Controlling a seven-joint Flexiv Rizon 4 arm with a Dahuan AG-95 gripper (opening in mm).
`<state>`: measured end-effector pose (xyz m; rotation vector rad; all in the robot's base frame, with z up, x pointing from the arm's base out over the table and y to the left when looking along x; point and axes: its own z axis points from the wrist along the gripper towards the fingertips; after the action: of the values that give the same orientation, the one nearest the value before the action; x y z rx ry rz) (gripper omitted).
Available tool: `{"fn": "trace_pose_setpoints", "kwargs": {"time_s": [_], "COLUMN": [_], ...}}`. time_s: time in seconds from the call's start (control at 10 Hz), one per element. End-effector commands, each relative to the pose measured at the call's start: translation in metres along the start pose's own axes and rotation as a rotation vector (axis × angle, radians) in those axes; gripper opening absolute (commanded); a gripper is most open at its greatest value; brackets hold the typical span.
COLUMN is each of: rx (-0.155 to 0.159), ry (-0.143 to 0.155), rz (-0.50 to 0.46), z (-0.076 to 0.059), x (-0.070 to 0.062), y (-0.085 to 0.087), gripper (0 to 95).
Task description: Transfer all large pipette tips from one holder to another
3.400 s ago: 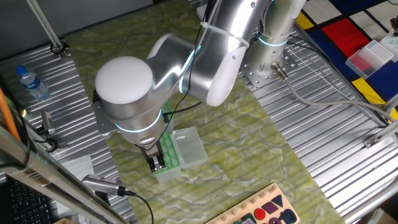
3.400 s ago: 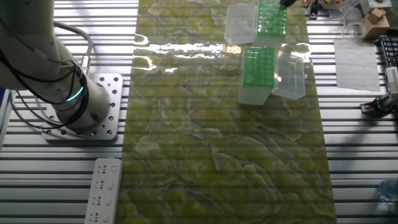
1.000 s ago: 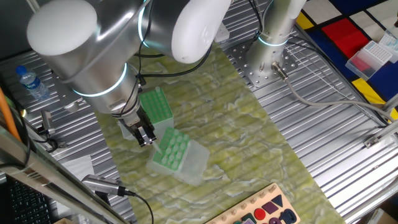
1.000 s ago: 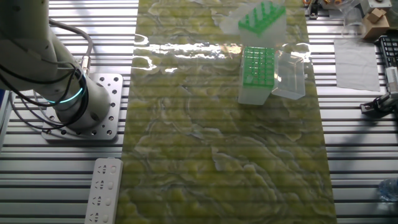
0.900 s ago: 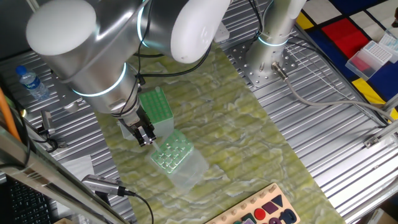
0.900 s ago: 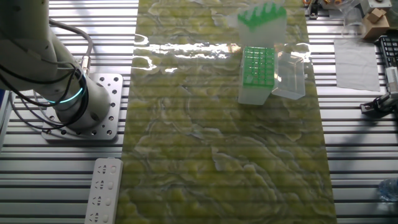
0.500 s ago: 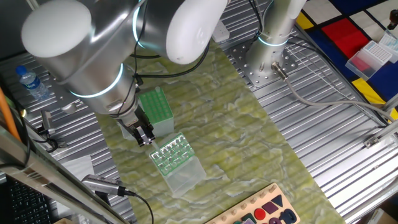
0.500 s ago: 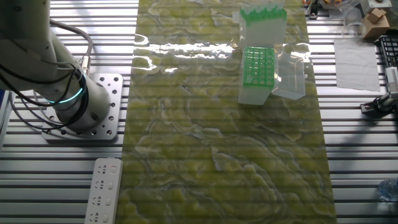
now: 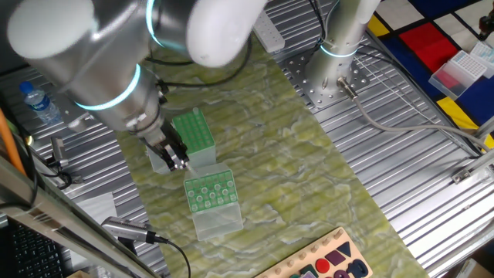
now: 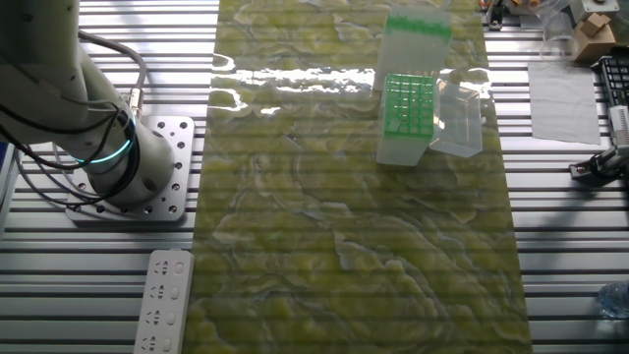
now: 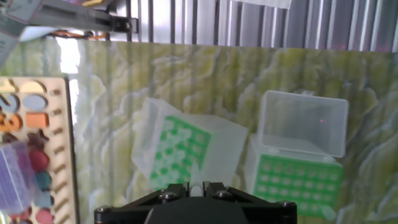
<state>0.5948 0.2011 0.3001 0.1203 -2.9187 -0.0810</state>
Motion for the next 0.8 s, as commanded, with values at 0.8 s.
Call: {"fn": "trace_pose_setpoints", "kwargs": {"time_s": [0.8], "rx": [0.165], "ry": [0.102], "rz": [-0.342], "z": [0.001], "x": [0.049], "y": [-0.069], "gripper": [0.0]}}
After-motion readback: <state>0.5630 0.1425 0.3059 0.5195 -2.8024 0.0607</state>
